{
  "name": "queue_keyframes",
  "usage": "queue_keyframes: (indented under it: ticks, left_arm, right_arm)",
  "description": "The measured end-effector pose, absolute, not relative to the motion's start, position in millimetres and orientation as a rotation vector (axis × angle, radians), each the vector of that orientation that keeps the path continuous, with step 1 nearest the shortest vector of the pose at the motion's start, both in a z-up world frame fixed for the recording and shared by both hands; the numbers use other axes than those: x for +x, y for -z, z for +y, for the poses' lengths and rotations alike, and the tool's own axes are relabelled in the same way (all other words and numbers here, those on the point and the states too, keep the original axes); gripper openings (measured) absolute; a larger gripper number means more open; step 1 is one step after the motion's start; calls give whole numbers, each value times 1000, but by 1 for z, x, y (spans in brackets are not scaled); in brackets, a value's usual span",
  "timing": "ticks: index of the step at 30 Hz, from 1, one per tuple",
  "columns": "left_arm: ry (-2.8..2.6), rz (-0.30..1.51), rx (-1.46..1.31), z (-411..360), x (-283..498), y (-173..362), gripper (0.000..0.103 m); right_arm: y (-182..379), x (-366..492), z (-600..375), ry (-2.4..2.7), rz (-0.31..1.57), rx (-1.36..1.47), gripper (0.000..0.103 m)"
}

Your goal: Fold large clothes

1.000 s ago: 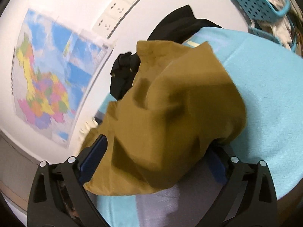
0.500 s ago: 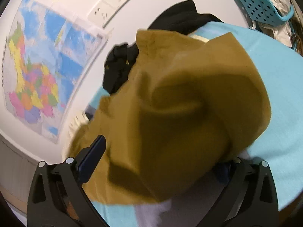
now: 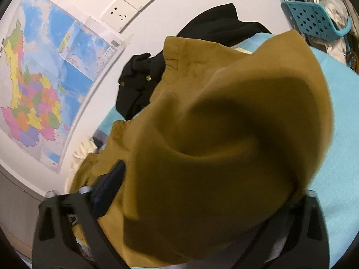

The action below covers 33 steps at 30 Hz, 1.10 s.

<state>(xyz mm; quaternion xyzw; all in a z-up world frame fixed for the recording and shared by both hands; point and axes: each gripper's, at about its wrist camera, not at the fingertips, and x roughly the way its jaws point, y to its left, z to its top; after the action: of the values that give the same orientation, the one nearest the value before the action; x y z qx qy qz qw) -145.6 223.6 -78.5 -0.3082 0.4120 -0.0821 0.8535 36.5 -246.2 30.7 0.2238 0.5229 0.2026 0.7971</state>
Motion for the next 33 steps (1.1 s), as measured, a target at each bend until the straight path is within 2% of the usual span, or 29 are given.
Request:
queue_keyframes:
  ticks: [1, 2, 4, 7, 10, 12, 14, 15, 17, 19, 22, 24, 26, 28, 30, 32, 33]
  left_arm:
    - [154, 874, -627, 223, -145, 78, 63]
    - [150, 876, -622, 223, -145, 77, 56]
    - [151, 869, -604, 222, -146, 74, 52]
    - [135, 884, -579, 219, -143, 74, 53]
    - [108, 896, -570, 221, -139, 75, 66]
    - [107, 894, -567, 221, -137, 75, 68]
    - [104, 895, -561, 221, -136, 75, 69]
    - [102, 897, -556, 221, -135, 75, 69]
    - [99, 900, -538, 219, -133, 74, 69]
    - [91, 904, -516, 217, -132, 73, 69]
    - [82, 904, -506, 216, -130, 72, 67]
    - [74, 902, -497, 215, -129, 72, 65]
    - [70, 898, -491, 214, -129, 71, 62]
    - [64, 893, -484, 213, -128, 71, 59]
    - [62, 888, -470, 212, -128, 69, 57]
    - [62, 882, -455, 211, -130, 67, 52]
    - [61, 878, -445, 210, -130, 66, 51]
  right_arm:
    - [-30, 37, -250, -464, 1123, 511, 49]
    - [-31, 38, -252, -487, 1125, 517, 47]
    - [-29, 38, -253, -509, 1132, 521, 47]
    - [-19, 43, -257, -527, 1158, 593, 61]
    - [-21, 44, -248, -576, 1145, 572, 83]
    - [-23, 44, -237, -575, 1137, 517, 87]
    - [-23, 45, -232, -574, 1129, 481, 86]
    - [-23, 45, -232, -576, 1125, 471, 85]
    - [-21, 46, -234, -555, 1121, 459, 68]
    - [-19, 48, -240, -550, 1131, 475, 57]
    - [-15, 50, -247, -567, 1142, 505, 54]
    - [-15, 51, -246, -579, 1146, 494, 57]
    - [-15, 52, -245, -589, 1141, 514, 65]
    - [-17, 51, -238, -582, 1139, 470, 66]
    - [-18, 51, -236, -555, 1141, 449, 60]
    - [-20, 50, -238, -555, 1137, 457, 45]
    - [-21, 50, -241, -565, 1138, 476, 41]
